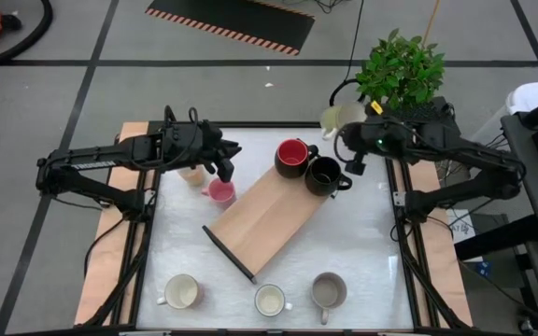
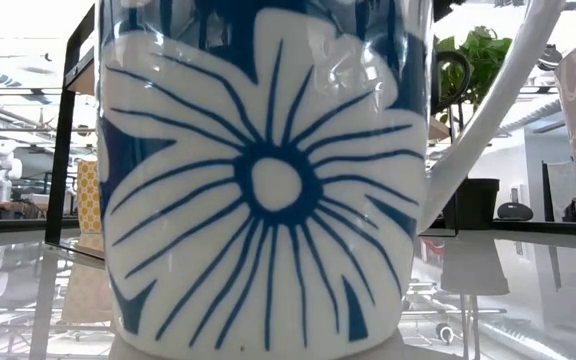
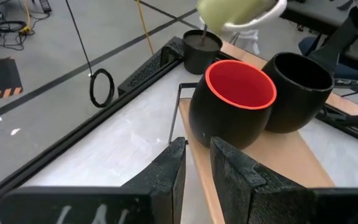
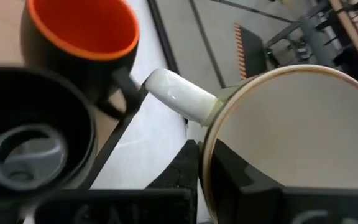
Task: Place coffee mugs
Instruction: Put the white mug on top of the shelf
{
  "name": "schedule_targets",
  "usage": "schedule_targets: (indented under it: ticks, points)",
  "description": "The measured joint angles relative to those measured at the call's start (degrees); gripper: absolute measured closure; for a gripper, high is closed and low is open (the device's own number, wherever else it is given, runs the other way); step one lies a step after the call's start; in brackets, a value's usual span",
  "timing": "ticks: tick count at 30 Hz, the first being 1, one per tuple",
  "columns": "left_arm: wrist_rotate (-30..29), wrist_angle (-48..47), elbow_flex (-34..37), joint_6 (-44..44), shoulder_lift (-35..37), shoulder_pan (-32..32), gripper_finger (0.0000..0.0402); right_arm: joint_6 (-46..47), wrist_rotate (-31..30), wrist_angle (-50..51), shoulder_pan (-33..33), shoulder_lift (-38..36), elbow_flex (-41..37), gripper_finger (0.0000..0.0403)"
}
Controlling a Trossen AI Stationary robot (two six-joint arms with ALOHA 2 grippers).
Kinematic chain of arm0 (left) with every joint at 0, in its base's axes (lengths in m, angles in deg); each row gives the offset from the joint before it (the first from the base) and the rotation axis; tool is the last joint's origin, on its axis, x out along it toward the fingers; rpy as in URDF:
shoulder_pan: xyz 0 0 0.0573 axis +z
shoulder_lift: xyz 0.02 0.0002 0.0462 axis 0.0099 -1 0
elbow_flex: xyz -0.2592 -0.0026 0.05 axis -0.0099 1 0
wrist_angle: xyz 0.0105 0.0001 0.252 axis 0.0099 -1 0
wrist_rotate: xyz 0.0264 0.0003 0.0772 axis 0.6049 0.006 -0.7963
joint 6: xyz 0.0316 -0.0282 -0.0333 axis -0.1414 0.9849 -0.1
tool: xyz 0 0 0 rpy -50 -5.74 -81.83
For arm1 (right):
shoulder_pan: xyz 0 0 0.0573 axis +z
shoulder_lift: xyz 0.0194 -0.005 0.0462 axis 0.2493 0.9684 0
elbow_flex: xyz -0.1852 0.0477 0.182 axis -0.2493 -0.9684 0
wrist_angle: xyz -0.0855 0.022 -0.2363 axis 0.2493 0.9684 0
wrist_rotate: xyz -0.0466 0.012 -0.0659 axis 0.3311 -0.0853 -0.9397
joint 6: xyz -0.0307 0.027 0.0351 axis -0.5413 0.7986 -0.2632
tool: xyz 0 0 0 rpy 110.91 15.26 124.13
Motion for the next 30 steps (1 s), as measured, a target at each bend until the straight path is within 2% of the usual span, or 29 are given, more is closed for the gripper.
schedule_targets:
  ticks: [3, 12, 21, 30]
  points:
    - [0.1, 0.0, 0.0, 0.0, 0.0, -0.6, 0.0323, 0.0, -2.0, 0.0, 0.8, 1.6, 3.0, 0.0397]
    - [4.0, -0.1, 0.0, -0.7, 0.0, -1.5, 0.0323, -0.4, -1.8, -5.5, 5.9, 4.3, 11.4, 0.0397]
    - [7.5, -1.0, 0.0, 0.0, 0.0, -1.5, 0.0323, -1.0, -1.4, -9.9, 17.3, 11.9, 21.0, 0.0397]
    - [7.4, -2.2, 0.0, -0.3, 0.0, -1.5, 0.0323, 5.6, -1.3, -5.8, 27.2, 19.4, 31.3, 0.0397]
